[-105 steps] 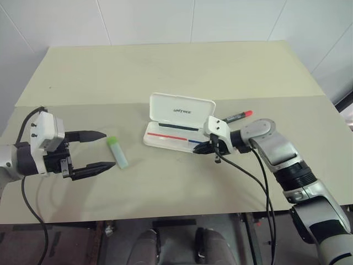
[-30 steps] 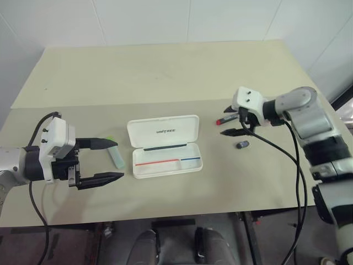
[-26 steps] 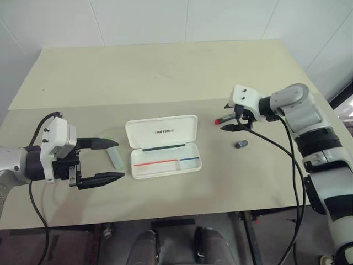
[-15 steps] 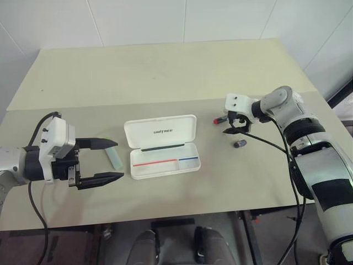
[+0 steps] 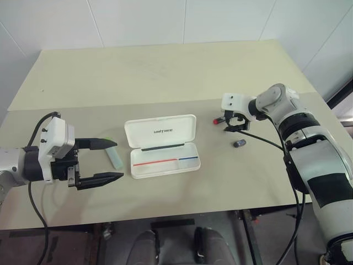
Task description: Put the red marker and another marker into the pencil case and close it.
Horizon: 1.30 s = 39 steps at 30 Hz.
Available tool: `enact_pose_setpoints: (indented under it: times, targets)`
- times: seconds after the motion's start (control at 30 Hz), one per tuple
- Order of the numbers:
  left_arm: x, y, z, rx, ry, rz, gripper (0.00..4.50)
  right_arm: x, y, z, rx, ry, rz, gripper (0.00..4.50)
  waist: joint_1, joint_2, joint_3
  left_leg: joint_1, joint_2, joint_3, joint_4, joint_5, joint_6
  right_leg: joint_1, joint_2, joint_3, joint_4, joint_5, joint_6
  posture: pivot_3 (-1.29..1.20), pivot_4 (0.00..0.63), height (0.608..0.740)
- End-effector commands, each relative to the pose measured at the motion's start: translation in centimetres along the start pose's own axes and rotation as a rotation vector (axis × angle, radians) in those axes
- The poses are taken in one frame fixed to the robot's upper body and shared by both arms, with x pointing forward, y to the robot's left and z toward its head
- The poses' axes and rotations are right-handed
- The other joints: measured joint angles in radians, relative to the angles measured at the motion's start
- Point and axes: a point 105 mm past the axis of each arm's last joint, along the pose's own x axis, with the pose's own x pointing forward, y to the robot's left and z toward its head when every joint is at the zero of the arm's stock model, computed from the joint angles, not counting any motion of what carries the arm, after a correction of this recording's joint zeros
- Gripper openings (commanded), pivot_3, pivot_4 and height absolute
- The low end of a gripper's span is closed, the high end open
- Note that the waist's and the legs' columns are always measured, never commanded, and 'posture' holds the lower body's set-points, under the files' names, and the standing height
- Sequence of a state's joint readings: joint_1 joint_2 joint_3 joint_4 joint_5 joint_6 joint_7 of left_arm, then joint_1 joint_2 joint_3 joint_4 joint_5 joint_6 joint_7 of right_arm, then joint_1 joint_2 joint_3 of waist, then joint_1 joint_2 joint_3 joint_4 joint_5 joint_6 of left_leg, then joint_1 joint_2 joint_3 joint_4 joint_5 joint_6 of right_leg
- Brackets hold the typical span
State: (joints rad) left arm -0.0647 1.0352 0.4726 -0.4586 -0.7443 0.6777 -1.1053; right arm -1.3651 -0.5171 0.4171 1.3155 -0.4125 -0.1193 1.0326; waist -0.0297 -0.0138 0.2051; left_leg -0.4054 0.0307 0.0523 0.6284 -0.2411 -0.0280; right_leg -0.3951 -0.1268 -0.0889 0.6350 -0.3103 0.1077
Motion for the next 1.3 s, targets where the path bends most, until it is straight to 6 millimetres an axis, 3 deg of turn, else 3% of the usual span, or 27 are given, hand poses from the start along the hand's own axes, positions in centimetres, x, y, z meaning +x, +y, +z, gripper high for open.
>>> enact_pose_setpoints:
  times: [0.03, 0.5, 0.83, 0.97, 1.3]
  targets:
    - [-0.4, -0.2, 0.9, 0.041, -0.008, 0.01, 4.5, -0.1, -0.3, -0.9, 0.022, 0.04, -0.029, 4.2, -0.001, 0.0, 0.0, 0.0, 0.0, 0.0, 0.0, 0.0, 0.0, 0.0, 0.0, 0.0, 0.0, 0.0, 0.0, 0.0, 0.15, 0.74]
    - [-0.2, 0.0, 0.9, 0.045, -0.011, 0.009, 4.5, 0.8, -0.3, 1.2, 0.098, -0.002, -0.035, 4.2, -0.011, -0.001, -0.001, 0.001, 0.002, 0.001, 0.0, -0.001, -0.001, 0.0, 0.002, 0.001, 0.001, 0.0, -0.001, 0.0, 0.15, 0.74]
    - [-0.5, -0.2, 0.9, 0.044, -0.007, 0.029, 4.5, 1.5, 0.6, -0.1, 0.113, 0.065, -0.005, 4.2, -0.025, -0.003, -0.002, 0.002, 0.003, 0.001, 0.0, -0.001, -0.002, 0.0, 0.002, 0.002, 0.001, -0.001, -0.002, 0.0, 0.15, 0.74]
    - [-0.6, -0.2, 1.0, 0.044, -0.007, 0.036, 4.5, 1.3, -0.1, 2.0, 0.231, -0.061, -0.035, 4.2, -0.026, -0.005, -0.003, 0.002, 0.003, 0.001, 0.0, -0.001, -0.002, 0.0, 0.002, 0.002, 0.001, -0.001, -0.002, 0.0, 0.15, 0.74]
    - [-0.7, -0.2, 1.0, 0.037, -0.004, 0.032, 4.5, -0.3, -0.6, 7.1, 0.389, -0.352, 0.077, 4.2, -0.027, -0.004, -0.002, 0.001, 0.011, 0.009, -0.001, -0.004, -0.005, -0.006, 0.01, 0.01, 0.001, -0.001, -0.004, 0.0, 0.15, 0.74]
